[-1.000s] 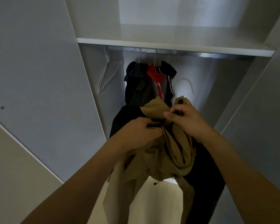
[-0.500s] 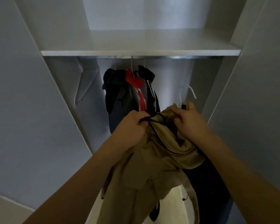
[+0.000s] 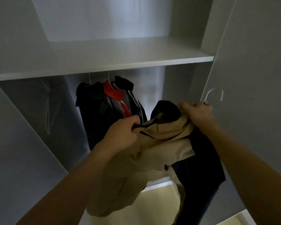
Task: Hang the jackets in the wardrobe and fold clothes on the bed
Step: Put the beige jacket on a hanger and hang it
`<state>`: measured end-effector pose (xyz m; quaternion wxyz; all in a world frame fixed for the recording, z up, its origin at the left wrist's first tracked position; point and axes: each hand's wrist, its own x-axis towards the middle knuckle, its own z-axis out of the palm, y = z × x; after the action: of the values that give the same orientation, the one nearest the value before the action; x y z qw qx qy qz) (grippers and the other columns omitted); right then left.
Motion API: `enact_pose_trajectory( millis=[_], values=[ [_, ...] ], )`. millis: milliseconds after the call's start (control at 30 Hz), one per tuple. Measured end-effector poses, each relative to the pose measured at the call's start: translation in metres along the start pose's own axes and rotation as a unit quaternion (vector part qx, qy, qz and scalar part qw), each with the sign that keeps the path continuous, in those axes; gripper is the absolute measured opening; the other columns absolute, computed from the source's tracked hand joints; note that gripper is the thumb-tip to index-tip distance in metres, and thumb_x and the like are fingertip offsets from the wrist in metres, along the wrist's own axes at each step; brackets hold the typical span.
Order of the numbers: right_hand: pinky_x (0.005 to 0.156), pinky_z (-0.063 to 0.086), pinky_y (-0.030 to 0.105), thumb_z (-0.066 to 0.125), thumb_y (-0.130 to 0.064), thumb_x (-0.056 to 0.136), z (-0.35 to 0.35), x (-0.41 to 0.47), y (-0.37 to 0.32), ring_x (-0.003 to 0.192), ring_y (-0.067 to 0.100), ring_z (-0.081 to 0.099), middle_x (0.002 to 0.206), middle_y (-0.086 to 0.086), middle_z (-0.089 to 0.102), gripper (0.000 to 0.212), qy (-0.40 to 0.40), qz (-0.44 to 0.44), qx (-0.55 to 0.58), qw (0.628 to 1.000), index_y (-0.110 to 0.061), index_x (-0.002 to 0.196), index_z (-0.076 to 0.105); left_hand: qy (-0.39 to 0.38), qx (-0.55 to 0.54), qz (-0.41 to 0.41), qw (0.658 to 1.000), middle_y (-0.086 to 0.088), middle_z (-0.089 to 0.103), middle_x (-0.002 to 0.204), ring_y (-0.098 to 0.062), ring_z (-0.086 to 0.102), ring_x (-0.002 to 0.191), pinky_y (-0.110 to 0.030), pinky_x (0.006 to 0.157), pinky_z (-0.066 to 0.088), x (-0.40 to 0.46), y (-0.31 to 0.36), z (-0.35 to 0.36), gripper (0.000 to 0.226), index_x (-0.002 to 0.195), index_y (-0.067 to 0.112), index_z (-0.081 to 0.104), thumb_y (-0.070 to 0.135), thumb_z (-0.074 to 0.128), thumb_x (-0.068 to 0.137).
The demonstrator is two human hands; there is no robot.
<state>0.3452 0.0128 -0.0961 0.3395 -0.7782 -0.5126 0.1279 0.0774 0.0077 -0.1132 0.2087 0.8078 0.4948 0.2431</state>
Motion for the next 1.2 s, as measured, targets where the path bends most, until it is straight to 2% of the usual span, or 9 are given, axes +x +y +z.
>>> enact_pose_trajectory(
  millis=[100,167,300,433,567,733,867,1067,1200],
  values=[
    [0.076,0.042,0.029,0.059,-0.039,0.090,0.017,-0.016,-0.012,0.079,0.018,0.043,0.110,0.015,0.051,0.027,-0.011,-0.095,-0.065,0.993,-0.019,0.072,0.055,0.078,0.079,0.091,0.990,0.010,0.051,0.069,-0.005,0.047,0.060,-0.022,0.050,0.035,0.000,0.000,0.003,0.009,0.088,0.027,0.049,0.025,0.055,0.093],
    [0.077,0.047,0.034,0.048,-0.014,0.092,0.026,-0.025,-0.016,0.082,0.027,0.050,0.122,0.016,0.042,0.010,-0.022,-0.154,-0.087,0.984,-0.017,0.094,0.058,0.085,0.067,0.137,0.985,0.011,0.053,0.072,-0.005,0.048,0.063,-0.016,0.051,0.031,0.000,-0.003,0.003,0.009,0.091,0.030,0.048,0.026,0.056,0.093],
    [0.083,0.052,0.037,0.047,-0.013,0.094,0.029,-0.038,-0.018,0.087,0.029,0.058,0.137,0.009,0.025,0.053,-0.080,-0.219,-0.151,0.961,-0.049,0.132,0.048,0.049,-0.110,0.104,0.987,0.008,0.061,0.075,-0.006,0.059,0.068,-0.023,0.058,0.045,0.000,-0.016,-0.011,0.013,0.085,0.036,0.054,0.033,0.052,0.098],
    [0.093,0.046,0.028,0.044,-0.008,0.096,0.027,-0.037,-0.019,0.096,0.015,0.052,0.125,0.001,0.031,0.048,-0.084,-0.171,-0.049,0.980,-0.045,0.123,0.060,-0.003,-0.223,0.081,0.971,0.008,0.065,0.079,-0.007,0.063,0.075,-0.023,0.069,0.050,-0.004,-0.019,-0.024,0.020,0.083,0.034,0.064,0.032,0.052,0.098],
    [0.089,0.030,-0.003,0.048,0.001,0.094,0.024,-0.037,-0.020,0.092,-0.007,0.043,0.120,0.002,0.033,0.044,-0.087,-0.124,0.103,0.983,-0.035,0.105,0.069,-0.123,-0.155,0.114,0.974,0.026,0.066,0.101,0.007,0.062,0.097,-0.014,0.086,0.050,-0.006,-0.012,-0.033,0.023,0.098,0.057,0.062,0.041,0.068,0.082],
    [0.098,0.036,0.022,0.047,0.002,0.089,0.013,-0.044,-0.018,0.105,0.021,0.049,0.118,0.001,0.033,0.044,-0.030,-0.056,0.085,0.994,-0.036,0.077,0.066,-0.091,0.029,0.179,0.979,0.025,0.068,0.106,0.005,0.061,0.099,-0.016,0.090,0.046,-0.018,-0.013,-0.043,0.027,0.112,0.045,0.068,0.030,0.060,0.091],
    [0.076,0.038,0.017,0.060,-0.016,0.084,0.021,-0.074,-0.039,0.083,-0.004,0.047,0.103,-0.008,0.037,0.028,-0.073,-0.134,0.092,0.984,-0.033,0.063,0.067,-0.001,0.168,0.242,0.956,0.016,0.071,0.097,-0.006,0.063,0.083,-0.016,0.063,0.038,-0.018,0.001,-0.038,0.028,0.109,0.038,0.070,0.026,0.054,0.089],
    [0.071,0.035,0.014,0.059,-0.019,0.087,0.012,-0.092,-0.038,0.085,0.001,0.046,0.097,-0.011,0.036,0.021,-0.131,-0.140,0.138,0.972,-0.019,0.069,0.070,-0.085,-0.046,0.102,0.990,0.004,0.057,0.068,-0.008,0.051,0.057,-0.034,0.055,0.039,-0.026,0.007,-0.044,0.005,0.081,0.034,0.048,0.031,0.048,0.077],
    [0.077,0.034,0.017,0.059,-0.027,0.090,0.020,-0.102,-0.037,0.084,-0.008,0.046,0.099,-0.009,0.037,0.027,-0.180,-0.136,0.165,0.960,-0.022,0.065,0.067,-0.091,-0.096,0.072,0.989,-0.009,0.063,0.084,-0.030,0.060,0.078,-0.053,0.074,0.051,-0.030,0.005,-0.047,0.021,0.084,0.027,0.055,0.008,0.050,0.090]
  ],
)
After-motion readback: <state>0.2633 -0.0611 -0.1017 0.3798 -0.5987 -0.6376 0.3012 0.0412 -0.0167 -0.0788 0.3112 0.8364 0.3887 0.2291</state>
